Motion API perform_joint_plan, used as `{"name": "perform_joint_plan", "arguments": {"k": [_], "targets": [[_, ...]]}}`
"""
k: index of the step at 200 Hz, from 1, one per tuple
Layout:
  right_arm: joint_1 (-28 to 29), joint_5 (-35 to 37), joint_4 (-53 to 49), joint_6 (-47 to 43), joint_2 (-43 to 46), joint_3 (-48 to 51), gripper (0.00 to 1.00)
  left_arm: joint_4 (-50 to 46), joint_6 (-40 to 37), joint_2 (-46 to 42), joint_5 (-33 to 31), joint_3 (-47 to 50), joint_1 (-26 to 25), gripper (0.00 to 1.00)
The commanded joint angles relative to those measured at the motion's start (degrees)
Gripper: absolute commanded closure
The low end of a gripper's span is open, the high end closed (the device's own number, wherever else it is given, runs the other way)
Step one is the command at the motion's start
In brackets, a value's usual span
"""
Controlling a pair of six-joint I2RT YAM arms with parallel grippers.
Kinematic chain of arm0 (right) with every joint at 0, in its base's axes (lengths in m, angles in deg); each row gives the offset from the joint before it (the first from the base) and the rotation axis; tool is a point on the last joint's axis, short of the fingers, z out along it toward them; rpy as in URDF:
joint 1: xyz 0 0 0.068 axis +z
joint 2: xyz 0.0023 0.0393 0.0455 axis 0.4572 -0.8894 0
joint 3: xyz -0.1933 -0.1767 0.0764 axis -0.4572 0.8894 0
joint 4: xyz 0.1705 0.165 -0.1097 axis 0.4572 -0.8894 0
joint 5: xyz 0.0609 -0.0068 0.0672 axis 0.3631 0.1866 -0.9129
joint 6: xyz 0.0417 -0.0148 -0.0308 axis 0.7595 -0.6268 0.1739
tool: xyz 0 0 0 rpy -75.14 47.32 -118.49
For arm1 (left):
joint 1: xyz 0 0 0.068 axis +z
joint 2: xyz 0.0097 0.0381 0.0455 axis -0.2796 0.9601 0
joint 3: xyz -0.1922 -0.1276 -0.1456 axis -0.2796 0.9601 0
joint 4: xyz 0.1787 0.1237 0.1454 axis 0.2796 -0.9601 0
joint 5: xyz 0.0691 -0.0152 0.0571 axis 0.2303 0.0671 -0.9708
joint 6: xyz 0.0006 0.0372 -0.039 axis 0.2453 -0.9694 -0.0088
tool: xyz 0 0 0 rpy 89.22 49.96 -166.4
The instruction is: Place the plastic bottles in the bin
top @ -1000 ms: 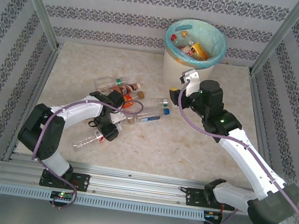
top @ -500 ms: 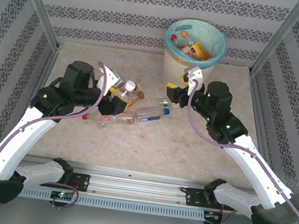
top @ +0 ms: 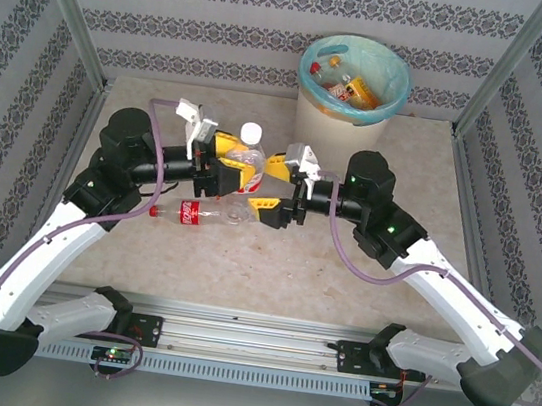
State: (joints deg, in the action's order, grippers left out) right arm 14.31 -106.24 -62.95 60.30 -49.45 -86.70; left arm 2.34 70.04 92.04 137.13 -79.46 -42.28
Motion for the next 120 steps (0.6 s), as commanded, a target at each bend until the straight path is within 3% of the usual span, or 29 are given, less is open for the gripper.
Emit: {"name": "perform_joint_plan", "arguments": {"k": [1, 52, 102, 120], "targets": [[1.9, -5.7, 0.7, -2.0, -2.4, -2.6, 0.23, 12.5, 4.7, -1.2, 7.1, 0.8, 0.0, 0.39], [3.9, -2.8, 2.5, -2.1, -6.0, -5.2, 0.24, 22.5, 9.2, -2.3, 10.7, 4.4, 0.0, 0.39], [3.6, -6.9, 2.8, -1.6, -5.8, -6.3, 0.42, 18.3, 4.8, -3.1, 9.7, 4.7, 0.0, 0.38], [3.4, -5.3, 2.0, -1.7, -5.2, -6.1, 0.45, 19.8, 4.7, -4.0, 8.1, 5.8, 0.0, 0.3]]}}
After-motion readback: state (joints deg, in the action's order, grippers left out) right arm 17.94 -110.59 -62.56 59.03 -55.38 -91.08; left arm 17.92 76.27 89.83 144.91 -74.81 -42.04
